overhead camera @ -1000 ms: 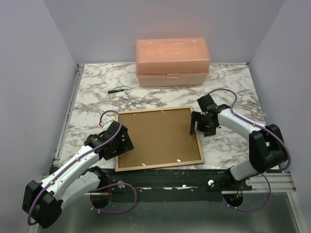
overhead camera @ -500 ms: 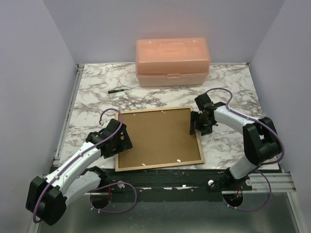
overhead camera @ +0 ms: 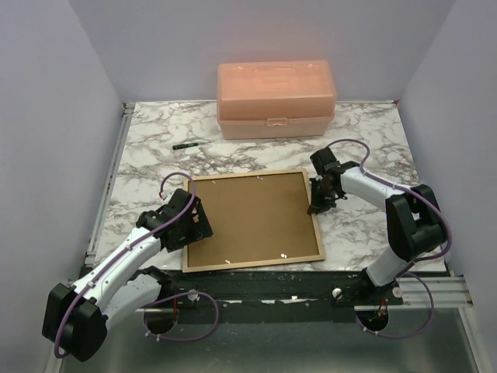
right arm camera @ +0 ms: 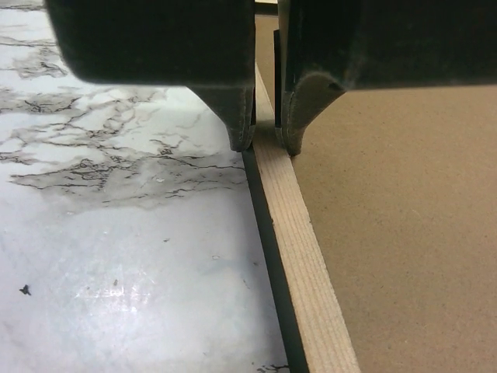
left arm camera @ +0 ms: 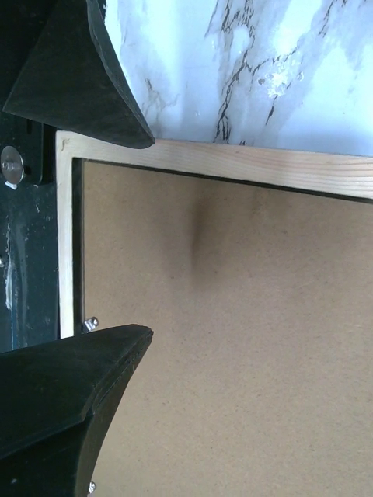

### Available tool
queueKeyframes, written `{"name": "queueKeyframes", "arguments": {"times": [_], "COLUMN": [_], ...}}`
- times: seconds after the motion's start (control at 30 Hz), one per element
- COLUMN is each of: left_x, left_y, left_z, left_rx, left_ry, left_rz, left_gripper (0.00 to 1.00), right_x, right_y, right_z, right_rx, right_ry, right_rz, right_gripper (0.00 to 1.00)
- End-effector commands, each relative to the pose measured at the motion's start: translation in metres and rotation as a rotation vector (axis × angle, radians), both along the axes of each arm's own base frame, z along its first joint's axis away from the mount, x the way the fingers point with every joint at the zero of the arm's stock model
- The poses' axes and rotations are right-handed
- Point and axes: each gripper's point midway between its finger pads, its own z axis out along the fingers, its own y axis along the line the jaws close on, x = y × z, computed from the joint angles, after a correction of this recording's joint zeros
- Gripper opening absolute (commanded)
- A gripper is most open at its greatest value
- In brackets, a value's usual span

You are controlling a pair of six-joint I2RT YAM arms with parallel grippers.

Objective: Put the photo into the frame

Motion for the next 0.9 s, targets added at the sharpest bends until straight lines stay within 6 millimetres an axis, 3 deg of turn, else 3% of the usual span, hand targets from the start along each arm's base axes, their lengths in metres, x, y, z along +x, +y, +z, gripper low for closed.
{"name": "queueKeyframes", "arguments": {"times": [0.0,0.1,0.23,0.3,0.37,0.43,0.7,0.87], "left_x": [0.001,0.002,0.003,0.003,0.004,0.005,0.011,0.017], "left_y": [-0.004,-0.003,0.000,0.002,0.004,0.005,0.013,0.022], "left_z": [-0.002,-0.002,-0.004,-0.004,-0.004,-0.002,-0.003,-0.008], "left_rx": [-0.018,-0.012,0.003,0.014,0.023,0.030,0.054,0.089], "left_ry": [-0.004,-0.007,-0.003,-0.003,-0.005,-0.010,-0.014,0.002], "left_rz": [-0.019,-0.019,-0.013,-0.007,0.000,0.009,0.030,0.056], "left_gripper": [0.99,0.99,0.99,0.98,0.98,0.98,0.98,0.98], "right_x": [-0.002,-0.002,0.001,0.000,0.003,0.005,0.009,0.003], "right_y": [-0.014,-0.007,0.001,0.008,0.011,0.015,0.007,-0.005], "right_z": [-0.016,-0.009,0.005,0.012,0.017,0.019,-0.002,-0.013], "right_rx": [-0.087,-0.045,0.003,0.039,0.059,0.071,0.010,-0.059], "right_ry": [0.008,0.003,-0.014,-0.011,-0.021,-0.022,0.010,0.036], "right_rz": [-0.042,-0.042,-0.048,-0.046,-0.048,-0.046,-0.069,-0.082], "right_gripper": [0.00,0.01,0.11,0.38,0.52,0.57,0.52,0.26]}}
